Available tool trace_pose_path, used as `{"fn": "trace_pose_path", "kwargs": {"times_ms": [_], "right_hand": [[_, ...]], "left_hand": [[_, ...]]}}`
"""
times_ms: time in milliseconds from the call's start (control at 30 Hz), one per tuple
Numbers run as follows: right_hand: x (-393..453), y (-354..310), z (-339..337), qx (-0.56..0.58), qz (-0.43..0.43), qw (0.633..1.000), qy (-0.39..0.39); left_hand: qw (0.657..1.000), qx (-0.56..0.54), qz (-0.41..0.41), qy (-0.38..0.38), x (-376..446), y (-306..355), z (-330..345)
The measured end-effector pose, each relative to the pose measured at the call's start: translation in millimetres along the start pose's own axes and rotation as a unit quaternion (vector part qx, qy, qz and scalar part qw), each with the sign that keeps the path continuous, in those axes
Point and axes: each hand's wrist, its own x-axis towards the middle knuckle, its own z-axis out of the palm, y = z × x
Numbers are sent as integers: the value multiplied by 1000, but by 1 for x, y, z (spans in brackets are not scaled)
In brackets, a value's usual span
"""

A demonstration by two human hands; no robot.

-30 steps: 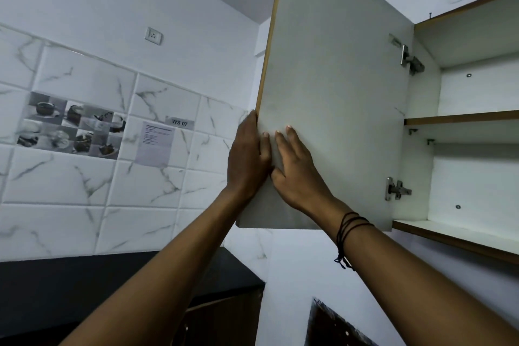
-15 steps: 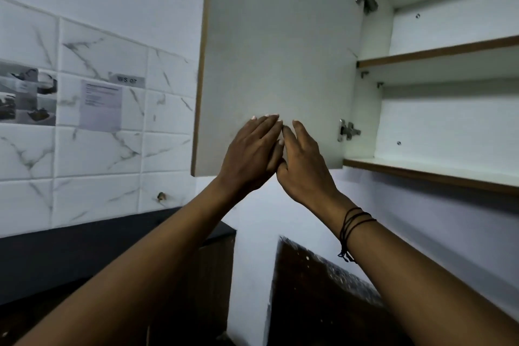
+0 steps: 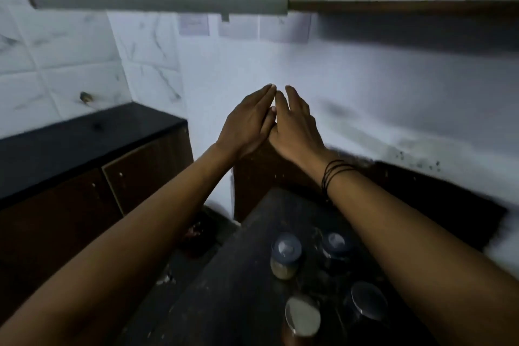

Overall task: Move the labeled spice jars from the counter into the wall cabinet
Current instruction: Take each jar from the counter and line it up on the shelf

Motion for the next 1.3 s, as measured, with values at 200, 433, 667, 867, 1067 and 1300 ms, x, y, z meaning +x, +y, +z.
{"fn": "trace_pose_path", "kwargs": {"times_ms": [200, 433, 667, 867, 1067, 1300], "right_hand": [[-61, 52, 71, -18, 63, 994, -83], [-145, 97, 153, -11, 164, 968, -191], [-203, 113, 216, 27, 220, 928, -300], [-221, 122, 241, 53, 238, 920, -306], [-216, 124, 250, 54, 247, 933, -255], [-213, 131, 244, 244, 308, 916, -80]], "left_hand": [[991, -70, -4, -118, -62, 1, 89], [960, -123, -24, -249, -143, 0, 183], [937, -128, -62, -319, -210, -21, 252], [906, -211, -179, -321, -227, -32, 276], [886, -306, -251, -244, -228, -25, 279], [823, -366, -416, -124, -213, -31, 272]]}}
